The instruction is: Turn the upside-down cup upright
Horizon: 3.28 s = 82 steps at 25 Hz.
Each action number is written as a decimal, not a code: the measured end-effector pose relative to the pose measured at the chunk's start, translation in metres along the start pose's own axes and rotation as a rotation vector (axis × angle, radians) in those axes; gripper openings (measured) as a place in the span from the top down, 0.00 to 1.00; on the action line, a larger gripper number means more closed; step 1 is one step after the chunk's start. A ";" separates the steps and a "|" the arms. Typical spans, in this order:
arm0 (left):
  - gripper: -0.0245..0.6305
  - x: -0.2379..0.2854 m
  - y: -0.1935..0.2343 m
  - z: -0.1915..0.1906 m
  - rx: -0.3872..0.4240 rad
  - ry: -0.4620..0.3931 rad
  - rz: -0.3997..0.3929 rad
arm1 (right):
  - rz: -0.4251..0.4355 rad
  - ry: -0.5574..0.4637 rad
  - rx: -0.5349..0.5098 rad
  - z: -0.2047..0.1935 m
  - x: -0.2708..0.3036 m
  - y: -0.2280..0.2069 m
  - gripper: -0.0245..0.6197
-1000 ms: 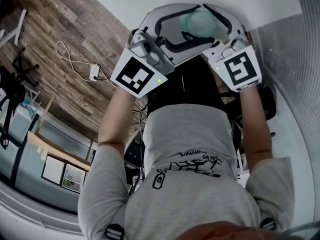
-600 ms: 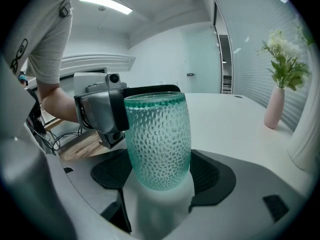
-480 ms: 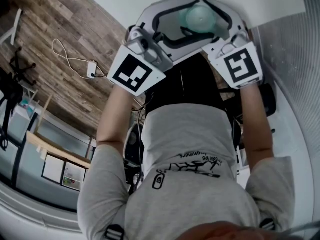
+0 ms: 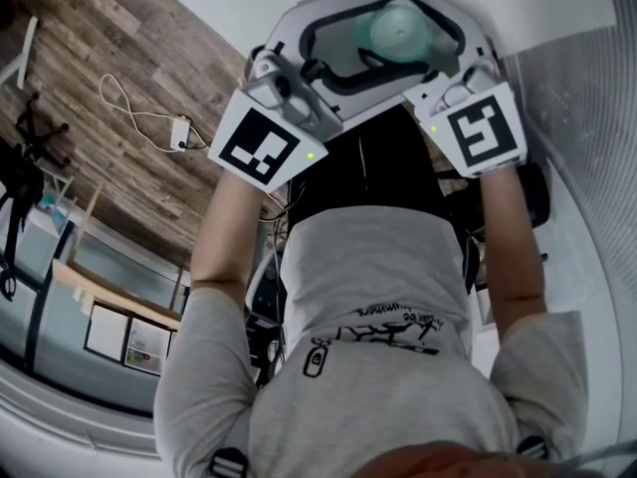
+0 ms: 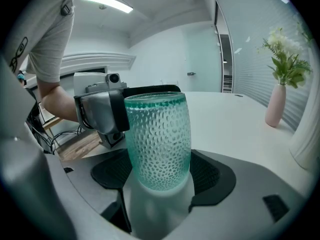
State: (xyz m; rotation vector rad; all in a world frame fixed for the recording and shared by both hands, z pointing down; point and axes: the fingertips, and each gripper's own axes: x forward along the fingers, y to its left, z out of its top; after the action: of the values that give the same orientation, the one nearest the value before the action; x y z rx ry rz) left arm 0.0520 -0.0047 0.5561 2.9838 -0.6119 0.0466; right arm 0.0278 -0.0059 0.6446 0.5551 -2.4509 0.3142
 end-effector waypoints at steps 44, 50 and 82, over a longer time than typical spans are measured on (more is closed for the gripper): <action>0.53 -0.006 -0.011 0.003 0.057 0.062 -0.026 | -0.035 0.045 -0.051 0.001 -0.012 0.003 0.39; 0.53 -0.007 -0.009 0.016 0.055 0.045 -0.004 | -0.033 -0.003 -0.057 0.016 -0.026 0.002 0.39; 0.61 -0.029 -0.019 0.143 0.011 -0.027 0.161 | -0.092 -0.271 0.032 0.132 -0.133 -0.005 0.40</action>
State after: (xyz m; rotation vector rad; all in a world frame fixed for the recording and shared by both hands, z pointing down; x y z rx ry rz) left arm 0.0340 0.0101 0.4105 2.9430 -0.8558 0.0221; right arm 0.0610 -0.0139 0.4601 0.7659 -2.6725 0.2544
